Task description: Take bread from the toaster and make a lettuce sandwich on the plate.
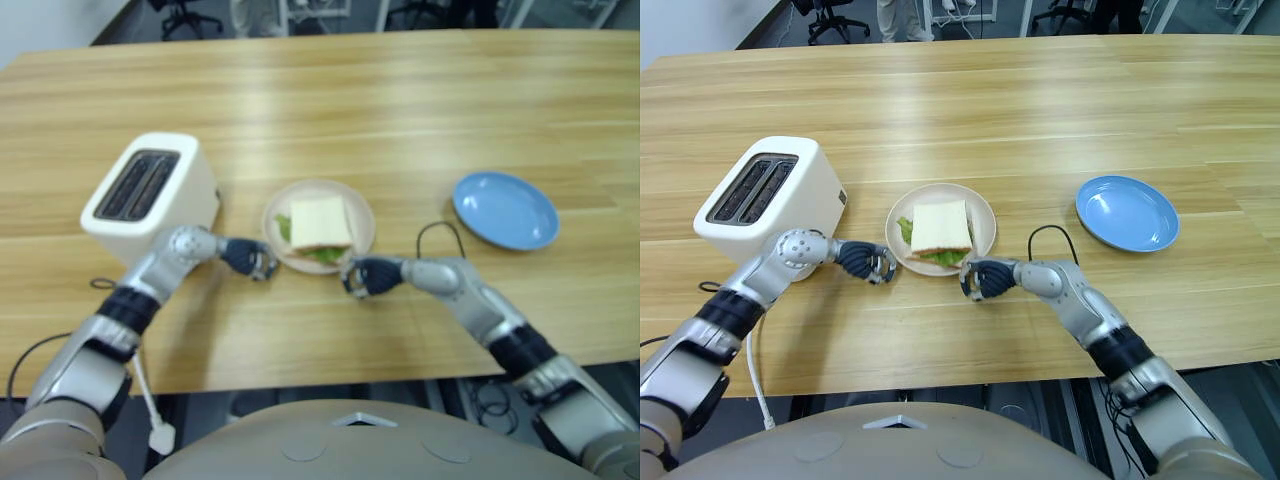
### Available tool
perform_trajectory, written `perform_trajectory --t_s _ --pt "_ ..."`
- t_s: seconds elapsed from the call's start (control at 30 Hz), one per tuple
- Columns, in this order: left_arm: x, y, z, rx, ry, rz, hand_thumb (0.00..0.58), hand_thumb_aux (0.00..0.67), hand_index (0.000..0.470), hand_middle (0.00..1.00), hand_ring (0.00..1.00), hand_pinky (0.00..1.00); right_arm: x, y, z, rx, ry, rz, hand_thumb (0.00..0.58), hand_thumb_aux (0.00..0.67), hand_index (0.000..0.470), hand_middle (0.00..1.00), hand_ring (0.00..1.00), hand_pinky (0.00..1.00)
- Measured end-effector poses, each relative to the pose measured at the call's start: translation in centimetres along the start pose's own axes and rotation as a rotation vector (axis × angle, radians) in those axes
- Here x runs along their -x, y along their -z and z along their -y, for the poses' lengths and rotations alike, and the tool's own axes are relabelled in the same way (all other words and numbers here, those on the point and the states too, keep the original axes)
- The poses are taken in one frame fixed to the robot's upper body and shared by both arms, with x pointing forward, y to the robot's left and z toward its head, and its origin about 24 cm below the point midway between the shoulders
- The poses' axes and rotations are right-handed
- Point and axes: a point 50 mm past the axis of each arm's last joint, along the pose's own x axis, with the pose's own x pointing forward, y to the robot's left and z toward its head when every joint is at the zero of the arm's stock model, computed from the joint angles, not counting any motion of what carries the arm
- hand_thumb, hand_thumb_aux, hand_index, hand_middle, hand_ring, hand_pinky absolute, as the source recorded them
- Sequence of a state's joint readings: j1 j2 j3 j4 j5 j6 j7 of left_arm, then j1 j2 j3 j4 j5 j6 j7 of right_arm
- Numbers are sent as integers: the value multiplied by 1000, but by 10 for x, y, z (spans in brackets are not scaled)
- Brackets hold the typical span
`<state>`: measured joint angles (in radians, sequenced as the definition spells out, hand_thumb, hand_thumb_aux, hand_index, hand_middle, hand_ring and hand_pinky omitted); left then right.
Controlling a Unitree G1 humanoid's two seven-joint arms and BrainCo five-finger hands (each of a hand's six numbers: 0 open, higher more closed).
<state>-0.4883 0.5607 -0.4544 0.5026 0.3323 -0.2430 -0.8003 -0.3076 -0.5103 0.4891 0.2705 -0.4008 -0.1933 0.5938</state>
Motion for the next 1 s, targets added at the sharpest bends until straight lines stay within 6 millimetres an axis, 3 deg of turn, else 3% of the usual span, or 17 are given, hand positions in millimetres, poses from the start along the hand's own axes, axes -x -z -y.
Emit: perform_trajectory --t_s 0.17,0.3,0.43,0.47,0.5,0.53,0.57,0.6,0.63,0.8,0.87,0.93,1.0 --pt "-14 -3 -30 34 -161 0 580 652 447 1000 1000 1000 -20 20 31 41 160 -83 580 670 460 1000 1000 1000" --pt "-18 -8 -50 62 -276 7 580 670 460 1000 1000 1000 -24 30 65 109 328 -162 580 670 460 1000 1000 1000" --pt "-27 -12 -59 75 -334 -12 580 670 460 1000 1000 1000 -24 38 85 178 453 -238 580 670 460 1000 1000 1000" --pt "-29 -12 -61 82 -348 -20 555 531 364 1000 1000 1000 -24 39 87 196 470 -251 580 670 460 910 910 910" --pt "-29 -11 -61 86 -361 -26 543 502 345 1000 1000 1000 -23 41 87 208 477 -258 580 670 460 792 792 792" --pt "-29 -10 -62 91 -370 -30 491 407 280 1000 1000 1000 -23 42 85 223 476 -260 568 575 395 380 380 380" --pt "-28 -9 -63 93 -384 -32 275 184 126 1000 1000 1000 -22 43 83 240 470 -253 493 410 281 0 0 0" --pt "-25 -8 -64 88 -392 -31 0 0 0 796 796 796 -20 43 82 252 466 -238 237 155 106 0 0 0" --pt "-21 -6 -63 82 -405 -21 0 0 0 0 0 0 -17 42 80 266 467 -205 0 0 0 0 0 0" --pt "19 2 -40 168 -512 111 0 0 0 0 0 0 26 34 58 189 529 -49 0 0 0 0 0 0" --pt "42 -12 -26 301 -617 243 0 0 0 0 0 0 50 19 54 78 616 28 0 0 0 0 0 0" --pt "52 -24 -25 345 -679 306 0 0 0 0 0 0 59 8 57 38 671 76 0 0 0 0 0 0" --pt "67 -49 -17 491 -857 449 0 0 0 0 0 0 80 -9 58 -50 809 172 0 0 0 0 0 0"
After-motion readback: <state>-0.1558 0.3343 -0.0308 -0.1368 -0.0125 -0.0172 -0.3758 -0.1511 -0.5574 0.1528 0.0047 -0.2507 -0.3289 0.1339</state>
